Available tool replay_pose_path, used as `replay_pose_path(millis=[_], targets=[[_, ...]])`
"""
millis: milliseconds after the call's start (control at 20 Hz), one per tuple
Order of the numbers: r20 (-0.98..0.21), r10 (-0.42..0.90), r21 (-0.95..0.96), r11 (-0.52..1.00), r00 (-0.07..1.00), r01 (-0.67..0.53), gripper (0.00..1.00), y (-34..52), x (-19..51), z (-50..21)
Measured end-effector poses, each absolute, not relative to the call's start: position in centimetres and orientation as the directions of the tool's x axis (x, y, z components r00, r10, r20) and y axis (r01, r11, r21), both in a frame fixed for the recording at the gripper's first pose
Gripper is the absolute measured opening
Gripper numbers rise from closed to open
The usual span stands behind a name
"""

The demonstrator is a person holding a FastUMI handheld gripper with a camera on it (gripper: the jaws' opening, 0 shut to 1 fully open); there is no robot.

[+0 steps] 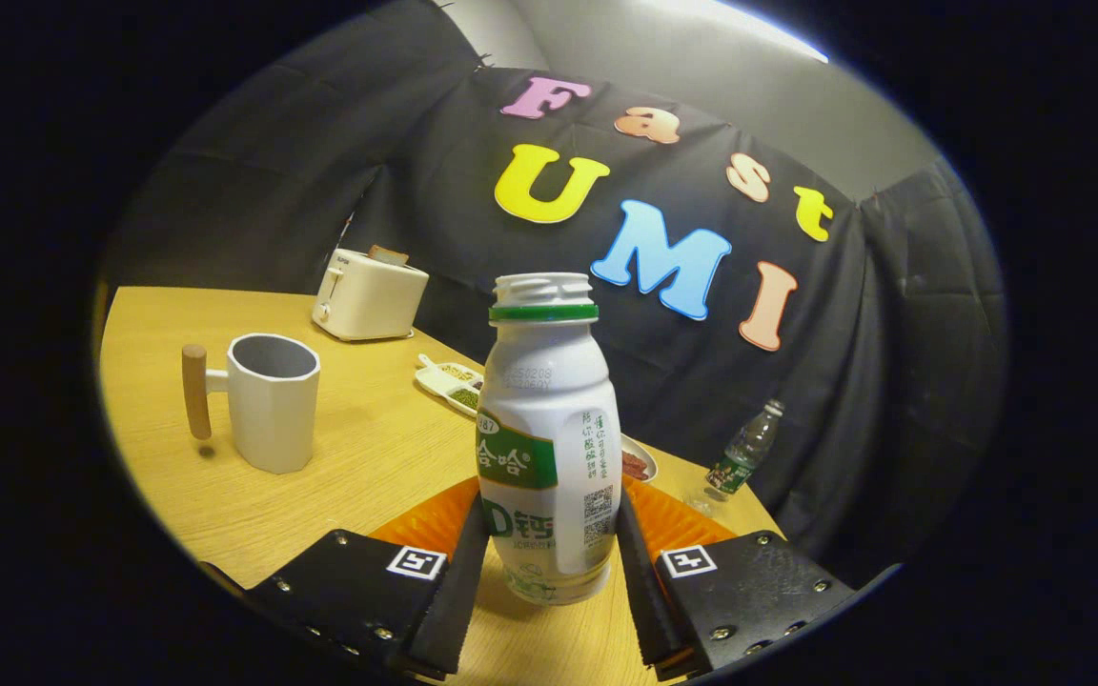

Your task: Take the bottle from table, then pour the juice into the cup, finally place the bottle on the coaster

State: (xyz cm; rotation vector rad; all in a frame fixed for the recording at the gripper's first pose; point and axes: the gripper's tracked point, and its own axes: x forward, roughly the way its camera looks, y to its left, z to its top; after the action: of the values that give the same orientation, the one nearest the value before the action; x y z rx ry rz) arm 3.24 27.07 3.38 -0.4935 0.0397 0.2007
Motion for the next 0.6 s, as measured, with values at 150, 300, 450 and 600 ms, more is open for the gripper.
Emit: replay_pose_path(millis=[150, 300, 450, 600], targets=[[-0.072, 0.183, -0.554, 0.810, 0.980, -0.192, 0.67, 28.6, 3.9, 4.1], [-0.046, 0.182, -0.640, 0.750, 0.982, -0.169, 0.67, 30.1, 4.3, 5.0], [-0.019, 0.185, -0.723, 0.676, 0.982, -0.142, 0.67, 31.4, 4.5, 5.6], [-0.017, 0.182, -0.788, 0.602, 0.983, -0.126, 0.67, 32.4, 4.9, 5.4]])
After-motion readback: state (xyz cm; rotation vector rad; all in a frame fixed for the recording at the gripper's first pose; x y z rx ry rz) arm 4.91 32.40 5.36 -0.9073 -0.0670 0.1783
